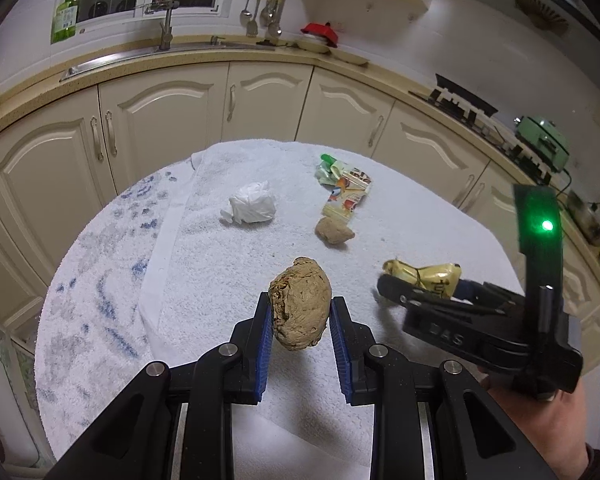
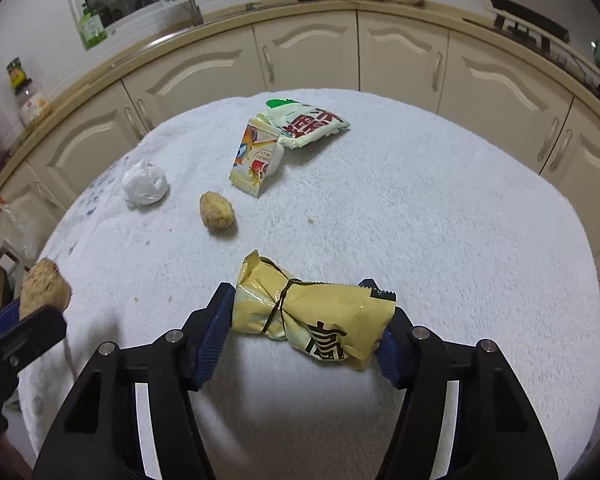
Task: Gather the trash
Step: 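Carry both items to the blue bin and open both grippers over it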
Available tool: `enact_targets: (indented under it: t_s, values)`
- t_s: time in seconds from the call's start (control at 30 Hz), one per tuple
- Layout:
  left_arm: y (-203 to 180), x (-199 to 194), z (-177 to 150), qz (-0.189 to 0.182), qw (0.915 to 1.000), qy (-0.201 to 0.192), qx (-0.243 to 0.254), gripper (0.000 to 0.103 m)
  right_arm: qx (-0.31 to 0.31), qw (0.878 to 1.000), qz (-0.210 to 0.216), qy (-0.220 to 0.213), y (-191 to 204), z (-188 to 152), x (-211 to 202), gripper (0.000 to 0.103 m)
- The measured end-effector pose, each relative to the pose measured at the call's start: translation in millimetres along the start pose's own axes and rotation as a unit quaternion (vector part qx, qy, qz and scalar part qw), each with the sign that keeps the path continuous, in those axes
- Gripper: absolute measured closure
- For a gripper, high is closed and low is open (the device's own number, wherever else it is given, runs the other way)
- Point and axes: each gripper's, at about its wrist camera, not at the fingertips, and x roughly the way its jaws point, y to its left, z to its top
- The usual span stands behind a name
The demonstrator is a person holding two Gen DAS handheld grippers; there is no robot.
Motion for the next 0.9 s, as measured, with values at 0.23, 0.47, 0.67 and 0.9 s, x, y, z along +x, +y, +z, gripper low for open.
enact_targets:
  t_s: [0.23,0.47,0.67,0.9]
  values:
    - [-28,-18,-6,-0.015,0.9996,-0.008,0.023,0.08,0.037,0.999,0.011,-0.02,-35,-29,-49,0.039]
    - [-72,-41,-7,-0.032,0.9974,-0.027,0.059,0.08,0.074,0.995,0.027,-0.062,-66,-41,-107,0.039]
    - [-108,-66,-8,-0.039,0.9946,-0.047,0.084,0.08,0.087,0.99,0.033,-0.105,-85,-45,-156,0.039]
    - [-153,-87,-12,-0.065,0.9885,-0.063,0.121,0.079,0.108,0.982,0.026,-0.152,-115,-54,-210,0.039]
